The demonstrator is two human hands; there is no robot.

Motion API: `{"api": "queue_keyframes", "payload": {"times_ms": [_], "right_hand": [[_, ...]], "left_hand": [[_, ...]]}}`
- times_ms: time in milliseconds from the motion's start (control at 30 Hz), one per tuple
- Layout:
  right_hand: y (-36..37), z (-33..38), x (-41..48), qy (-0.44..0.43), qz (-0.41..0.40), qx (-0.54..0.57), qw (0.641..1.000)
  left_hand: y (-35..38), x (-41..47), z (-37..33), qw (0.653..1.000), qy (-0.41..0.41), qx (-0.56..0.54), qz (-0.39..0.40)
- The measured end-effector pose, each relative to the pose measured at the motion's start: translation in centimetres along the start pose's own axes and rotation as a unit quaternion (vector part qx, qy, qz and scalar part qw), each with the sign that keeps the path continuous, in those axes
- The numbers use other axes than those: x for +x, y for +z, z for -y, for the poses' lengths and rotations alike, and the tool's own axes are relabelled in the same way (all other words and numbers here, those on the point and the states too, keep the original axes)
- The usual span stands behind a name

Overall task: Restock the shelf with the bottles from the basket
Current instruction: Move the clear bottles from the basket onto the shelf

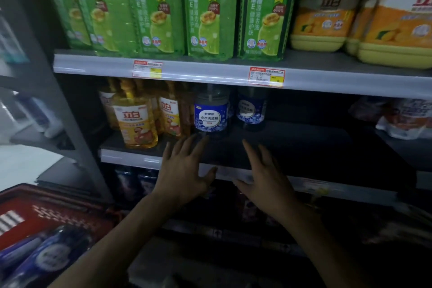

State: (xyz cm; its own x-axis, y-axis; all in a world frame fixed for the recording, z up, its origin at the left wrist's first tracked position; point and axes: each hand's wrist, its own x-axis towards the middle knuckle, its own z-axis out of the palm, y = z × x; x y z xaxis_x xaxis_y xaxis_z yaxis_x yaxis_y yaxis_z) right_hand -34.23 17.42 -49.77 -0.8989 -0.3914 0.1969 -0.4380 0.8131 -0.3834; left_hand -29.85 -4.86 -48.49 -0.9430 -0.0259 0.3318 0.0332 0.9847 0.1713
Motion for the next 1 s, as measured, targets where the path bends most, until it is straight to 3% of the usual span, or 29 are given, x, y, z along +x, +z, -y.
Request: {"api": "queue_keyframes", "payload": {"times_ms": [233,433,567,733,900,1000], "right_hand": [[1.3,3.4,1.7,-0.053,0.072,-0.058,0.994],[3.9,8.1,1.1,-0.123,0.139,-0.012,0.983],[7.2,11.3,1.1,-0.175,0.170,-0.026,0.969],[9.7,15.7,0.1,-0.254,0.218,-0.067,0.940],[13.1,18.9,-1.6,-0.324,0.271,-0.131,0.897],[14.6,20.7,-2.3,-0.364,0.296,-0.165,0.868]], "left_hand": [[-3.3,-3.9,1.9,0.998,-0.048,0.039,0.003],[-5.1,-7.7,4.3,0.986,-0.093,0.096,0.101],[-6.4,-11.0,8.1,0.982,-0.104,0.118,0.104],[-4.9,-17.7,14.8,0.976,-0.157,0.116,0.100],[-0.9,-25.1,21.8,0.948,-0.244,0.120,0.166],[0.0,-26.7,24.2,0.934,-0.254,0.135,0.210]]}}
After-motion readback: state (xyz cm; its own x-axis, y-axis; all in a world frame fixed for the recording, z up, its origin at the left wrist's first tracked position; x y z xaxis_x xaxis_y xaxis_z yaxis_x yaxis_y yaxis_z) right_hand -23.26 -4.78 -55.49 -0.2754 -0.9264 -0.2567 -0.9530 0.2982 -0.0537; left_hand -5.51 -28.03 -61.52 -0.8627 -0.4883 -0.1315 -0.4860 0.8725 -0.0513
